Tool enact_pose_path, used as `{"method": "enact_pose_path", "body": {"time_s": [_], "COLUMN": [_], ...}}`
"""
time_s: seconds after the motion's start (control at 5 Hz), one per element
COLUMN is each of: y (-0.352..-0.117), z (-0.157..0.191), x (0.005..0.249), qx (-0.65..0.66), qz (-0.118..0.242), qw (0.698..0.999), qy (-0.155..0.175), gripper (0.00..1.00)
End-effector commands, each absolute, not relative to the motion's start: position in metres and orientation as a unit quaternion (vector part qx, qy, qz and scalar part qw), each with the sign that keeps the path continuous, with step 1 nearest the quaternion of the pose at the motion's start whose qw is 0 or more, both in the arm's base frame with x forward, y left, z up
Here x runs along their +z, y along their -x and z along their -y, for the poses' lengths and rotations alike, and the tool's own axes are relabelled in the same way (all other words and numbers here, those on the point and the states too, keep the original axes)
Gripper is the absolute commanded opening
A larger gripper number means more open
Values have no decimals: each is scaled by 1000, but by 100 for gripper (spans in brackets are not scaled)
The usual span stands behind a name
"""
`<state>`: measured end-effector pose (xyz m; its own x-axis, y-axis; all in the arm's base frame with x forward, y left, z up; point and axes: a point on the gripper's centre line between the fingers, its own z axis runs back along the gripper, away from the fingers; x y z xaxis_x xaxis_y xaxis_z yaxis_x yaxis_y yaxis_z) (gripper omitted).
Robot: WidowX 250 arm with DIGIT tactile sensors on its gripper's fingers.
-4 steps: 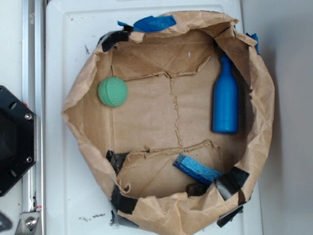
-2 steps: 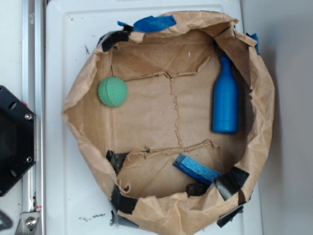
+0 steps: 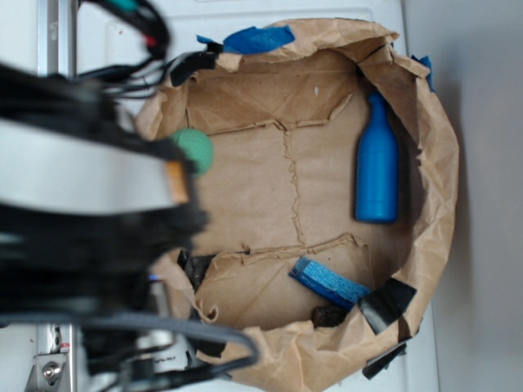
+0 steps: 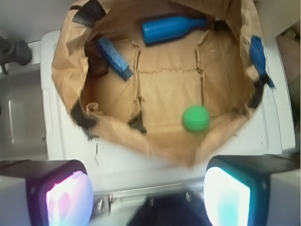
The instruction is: Grab the blue bottle.
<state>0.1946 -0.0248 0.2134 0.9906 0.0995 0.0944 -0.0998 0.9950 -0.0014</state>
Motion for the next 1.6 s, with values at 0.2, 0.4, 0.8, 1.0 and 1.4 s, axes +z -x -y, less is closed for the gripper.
{"method": "enact_pose_path", "body": {"time_s": [0.2, 0.4, 0.8, 1.0, 1.4], "y": [-199, -225, -247, -247, -247], "z": [27, 20, 10, 10, 10], "x": [224, 208, 179, 179, 179], "qx": [46, 110, 300, 300, 300], "qz": [69, 68, 109, 109, 109], "qw": [997, 991, 946, 946, 946], "qy": [1, 14, 54, 54, 54], "gripper": [100, 100, 100, 100, 100]}}
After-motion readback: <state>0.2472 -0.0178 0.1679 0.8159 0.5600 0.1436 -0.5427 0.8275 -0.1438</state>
